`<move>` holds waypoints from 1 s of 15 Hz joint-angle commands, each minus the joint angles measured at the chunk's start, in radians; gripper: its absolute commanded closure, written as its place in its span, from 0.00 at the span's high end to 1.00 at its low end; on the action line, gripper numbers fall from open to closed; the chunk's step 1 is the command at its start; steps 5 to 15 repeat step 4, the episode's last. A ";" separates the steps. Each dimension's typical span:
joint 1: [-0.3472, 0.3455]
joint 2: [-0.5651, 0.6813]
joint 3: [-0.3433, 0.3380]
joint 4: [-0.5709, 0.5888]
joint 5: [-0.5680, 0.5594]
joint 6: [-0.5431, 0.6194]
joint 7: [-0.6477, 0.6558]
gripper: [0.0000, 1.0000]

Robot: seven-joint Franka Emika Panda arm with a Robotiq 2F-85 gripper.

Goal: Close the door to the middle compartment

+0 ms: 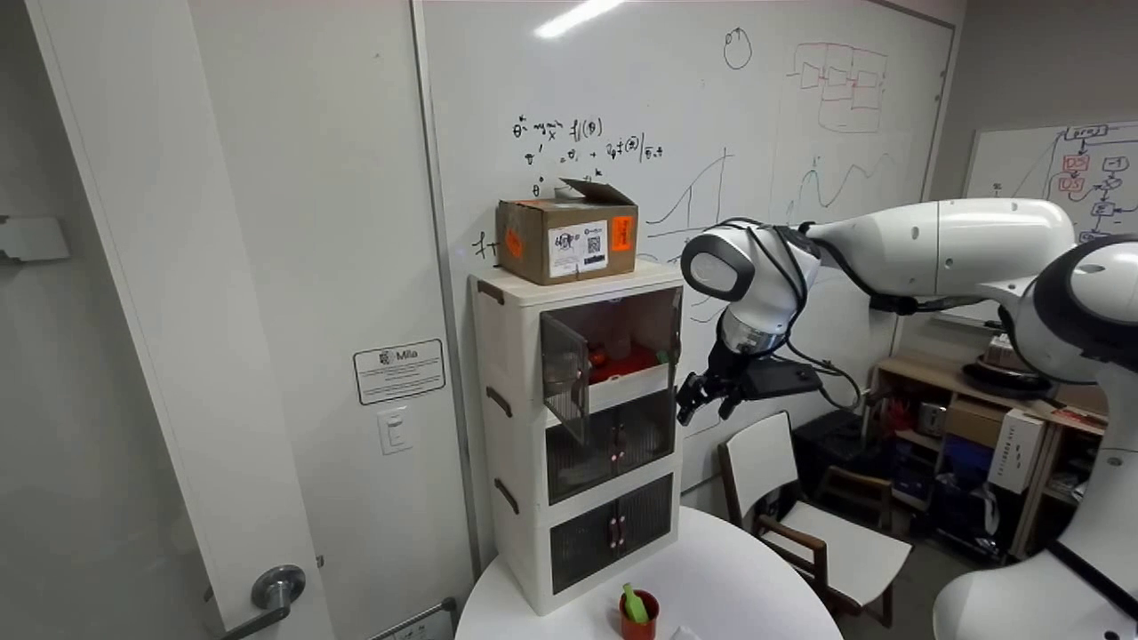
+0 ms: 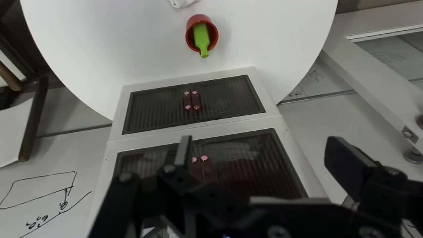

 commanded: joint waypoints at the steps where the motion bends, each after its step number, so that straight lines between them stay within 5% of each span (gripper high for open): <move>1: -0.005 0.005 0.013 -0.003 -0.006 0.000 0.005 1.00; 15: -0.008 0.008 0.017 -0.008 -0.006 0.000 0.003 1.00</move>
